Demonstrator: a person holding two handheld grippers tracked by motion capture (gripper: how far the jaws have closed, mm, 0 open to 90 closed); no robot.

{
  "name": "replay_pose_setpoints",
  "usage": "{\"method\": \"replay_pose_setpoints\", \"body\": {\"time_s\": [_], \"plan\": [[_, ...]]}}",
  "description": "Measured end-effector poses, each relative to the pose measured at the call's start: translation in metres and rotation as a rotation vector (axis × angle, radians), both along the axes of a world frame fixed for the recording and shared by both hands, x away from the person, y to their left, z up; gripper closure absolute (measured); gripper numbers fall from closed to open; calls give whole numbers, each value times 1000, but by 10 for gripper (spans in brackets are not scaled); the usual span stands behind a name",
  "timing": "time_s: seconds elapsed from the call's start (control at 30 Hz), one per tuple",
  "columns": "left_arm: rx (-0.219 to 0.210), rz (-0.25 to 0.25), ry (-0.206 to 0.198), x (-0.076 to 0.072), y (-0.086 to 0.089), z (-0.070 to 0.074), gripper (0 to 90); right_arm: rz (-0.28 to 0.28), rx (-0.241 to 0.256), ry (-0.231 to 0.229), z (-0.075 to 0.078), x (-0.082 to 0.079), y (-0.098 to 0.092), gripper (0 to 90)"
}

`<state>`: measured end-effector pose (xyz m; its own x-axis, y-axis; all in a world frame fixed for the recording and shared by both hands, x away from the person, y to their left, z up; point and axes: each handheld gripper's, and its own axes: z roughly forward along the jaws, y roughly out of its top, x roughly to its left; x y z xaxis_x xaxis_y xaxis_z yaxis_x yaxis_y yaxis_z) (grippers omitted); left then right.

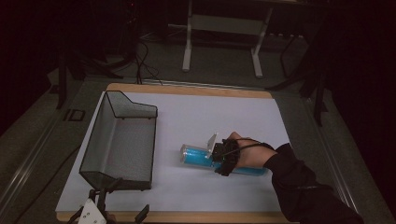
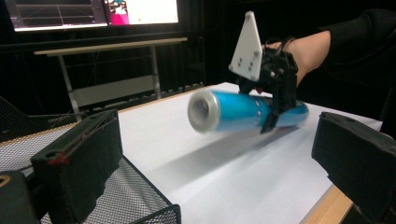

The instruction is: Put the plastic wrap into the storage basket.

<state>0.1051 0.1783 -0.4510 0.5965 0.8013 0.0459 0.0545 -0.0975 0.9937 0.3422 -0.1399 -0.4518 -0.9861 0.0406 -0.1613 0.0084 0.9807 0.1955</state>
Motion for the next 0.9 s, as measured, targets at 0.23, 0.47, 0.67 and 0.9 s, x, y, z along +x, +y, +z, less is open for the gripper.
{"method": "replay_pose_setpoints", "body": {"time_s": [0.23,0.47,0.67,0.9], "plan": [[-2,0,-2,0,0,0,21,-59,119,-39,27,6,-4,317],[-2,0,-3,0,-1,0,21,-124,290,-68,57,12,-9,318],[-1,0,-4,-1,0,0,21,-166,423,-100,77,15,-12,318],[0,0,-6,-1,0,0,21,-186,559,-125,95,15,-14,317]]}}
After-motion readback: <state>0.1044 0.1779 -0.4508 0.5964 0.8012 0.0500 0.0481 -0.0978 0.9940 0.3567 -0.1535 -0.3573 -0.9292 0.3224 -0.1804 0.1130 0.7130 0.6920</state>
